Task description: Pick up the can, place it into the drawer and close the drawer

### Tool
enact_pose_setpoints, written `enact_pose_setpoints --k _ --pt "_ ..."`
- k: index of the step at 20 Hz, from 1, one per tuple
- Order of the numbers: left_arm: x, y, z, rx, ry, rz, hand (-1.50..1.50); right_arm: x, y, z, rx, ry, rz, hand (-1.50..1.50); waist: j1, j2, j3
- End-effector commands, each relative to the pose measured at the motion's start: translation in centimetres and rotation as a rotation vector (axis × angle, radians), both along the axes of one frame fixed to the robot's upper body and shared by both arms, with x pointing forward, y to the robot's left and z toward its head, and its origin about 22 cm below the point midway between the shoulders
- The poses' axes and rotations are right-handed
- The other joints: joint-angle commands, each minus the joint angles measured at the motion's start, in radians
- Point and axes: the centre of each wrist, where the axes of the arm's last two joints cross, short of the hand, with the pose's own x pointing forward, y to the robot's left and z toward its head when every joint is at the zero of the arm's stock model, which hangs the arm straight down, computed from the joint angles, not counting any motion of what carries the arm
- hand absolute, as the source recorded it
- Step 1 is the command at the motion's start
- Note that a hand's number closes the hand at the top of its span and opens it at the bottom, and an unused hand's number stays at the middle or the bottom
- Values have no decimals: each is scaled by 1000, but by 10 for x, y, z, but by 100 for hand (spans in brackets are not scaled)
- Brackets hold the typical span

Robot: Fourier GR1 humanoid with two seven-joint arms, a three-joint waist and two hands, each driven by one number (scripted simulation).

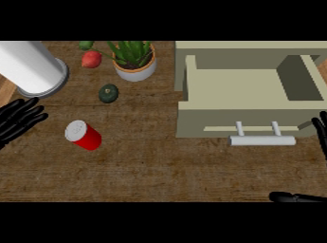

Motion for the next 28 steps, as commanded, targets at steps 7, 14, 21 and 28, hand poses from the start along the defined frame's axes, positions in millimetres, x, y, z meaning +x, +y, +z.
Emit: enact_pose_setpoints --k 7,14,21,28 --pt "28 -19 -34 18 3 11 -150 -10 9 -22 -24 -9 4 -150 -3 1 0" --pt "35 -12 -54 26 47 25 -150 -17 -2 -9 -18 10 -20 -150 -1 0 0" --pt "44 -25 -103 36 29 45 -150 -17 -13 -23 -26 14 1 -150 -4 2 -1" --pt "56 -16 -127 44 39 73 -150 -3 -3 -17 -23 -9 6 -150 -3 2 -1"
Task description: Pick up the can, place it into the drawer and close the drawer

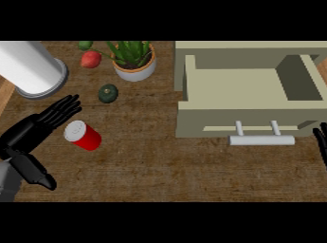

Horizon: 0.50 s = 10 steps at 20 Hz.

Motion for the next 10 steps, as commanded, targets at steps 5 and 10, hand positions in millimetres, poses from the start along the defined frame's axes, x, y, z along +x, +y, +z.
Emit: enact_pose_setpoints --k 5,10 --pt "12 32 -26 36 -8 37 -150 -8 -2 16 -1 -12 32 -150 -9 2 -1" --pt "4 38 -27 47 7 23 -150 -2 1 8 10 -10 13 -150 0 -1 0"
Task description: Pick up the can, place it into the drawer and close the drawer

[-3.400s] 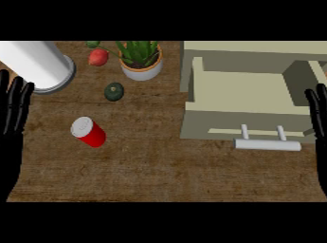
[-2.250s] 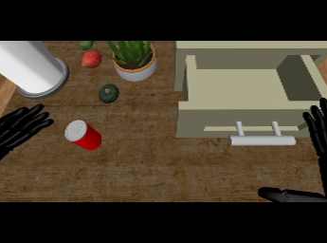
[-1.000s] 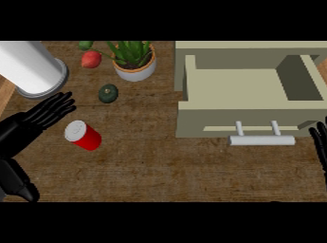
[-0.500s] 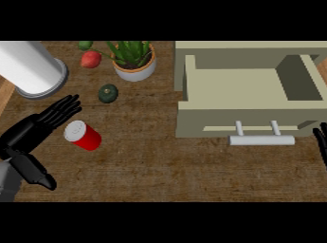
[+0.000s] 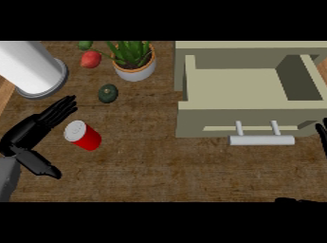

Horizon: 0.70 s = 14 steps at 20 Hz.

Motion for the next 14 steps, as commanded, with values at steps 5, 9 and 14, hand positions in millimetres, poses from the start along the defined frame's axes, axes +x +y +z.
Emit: enact_pose_setpoints --k 5,9,14 --pt "-11 10 -36 -34 3 -52 -150 -5 -5 -13 -11 3 0 -150 -5 2 -1" --pt "1 30 -35 -35 2 -29 -150 0 6 -11 -14 -26 0 -150 -15 5 -2" --pt "-1 18 -57 -9 22 -16 -150 3 1 2 5 -26 5 -150 -15 6 -2"
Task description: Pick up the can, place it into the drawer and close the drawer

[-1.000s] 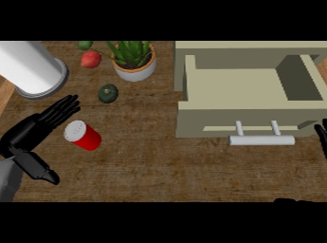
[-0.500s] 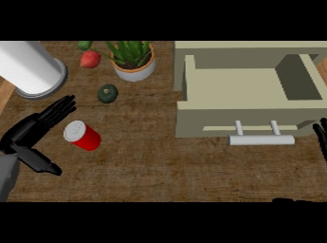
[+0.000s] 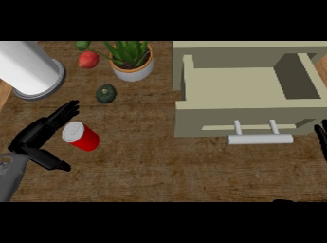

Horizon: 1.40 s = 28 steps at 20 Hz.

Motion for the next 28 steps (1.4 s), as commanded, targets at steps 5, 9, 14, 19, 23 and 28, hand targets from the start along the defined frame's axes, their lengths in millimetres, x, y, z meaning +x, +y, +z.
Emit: enact_pose_setpoints --k 5,9,14,19,23,28 --pt "-11 19 -16 -132 16 -56 -150 2 7 11 -8 10 -12 -150 2 1 -1" --pt "6 -10 -22 -94 25 -46 -150 -12 -10 12 -3 9 3 -150 -5 0 0" --pt "10 1 -15 -108 -3 -65 -150 -1 1 25 -12 3 8 -150 -6 3 -1" --pt "2 12 -21 -105 15 -52 -150 -8 2 22 7 -5 28 -150 -12 5 -2" --pt "16 -12 -22 -94 39 -61 -150 -15 -7 28 -5 -14 -13 -150 -9 2 -1" --pt "12 -35 -37 -127 32 -75 -150 -20 -5 24 -7 -5 6 -150 3 -3 1"
